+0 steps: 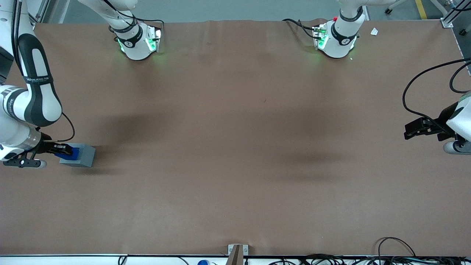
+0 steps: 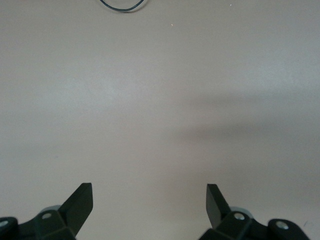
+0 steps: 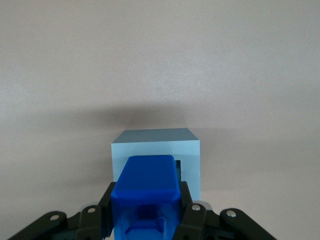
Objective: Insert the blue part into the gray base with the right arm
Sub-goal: 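Lower the blue cube into the gray base's opening with the right gripper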
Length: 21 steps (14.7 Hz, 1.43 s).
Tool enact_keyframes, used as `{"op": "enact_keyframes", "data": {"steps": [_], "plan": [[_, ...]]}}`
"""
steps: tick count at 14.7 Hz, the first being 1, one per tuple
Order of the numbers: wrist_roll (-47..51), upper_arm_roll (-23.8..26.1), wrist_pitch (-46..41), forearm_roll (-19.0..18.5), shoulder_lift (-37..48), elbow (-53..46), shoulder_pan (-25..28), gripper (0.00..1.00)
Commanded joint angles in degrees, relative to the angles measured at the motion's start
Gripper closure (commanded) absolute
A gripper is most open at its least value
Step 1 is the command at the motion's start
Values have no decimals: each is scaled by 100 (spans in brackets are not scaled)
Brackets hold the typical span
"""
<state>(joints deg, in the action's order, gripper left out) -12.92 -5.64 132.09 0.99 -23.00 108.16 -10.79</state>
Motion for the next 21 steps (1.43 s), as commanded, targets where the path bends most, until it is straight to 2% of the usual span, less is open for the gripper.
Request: {"op": "enact_keyframes", "data": {"steps": [1, 11, 12, 13, 14, 15, 21], "plan": [[-44, 20, 27, -90, 235, 267, -89, 99], [-35, 28, 45, -81, 182, 337, -90, 98], [-35, 28, 45, -81, 173, 320, -90, 90], [-35, 28, 53, -81, 173, 302, -98, 69], [-26, 28, 54, -81, 173, 285, -107, 22], [-26, 28, 36, -81, 173, 276, -116, 0], [-8, 28, -226, -81, 199, 31, -90, 0]]}}
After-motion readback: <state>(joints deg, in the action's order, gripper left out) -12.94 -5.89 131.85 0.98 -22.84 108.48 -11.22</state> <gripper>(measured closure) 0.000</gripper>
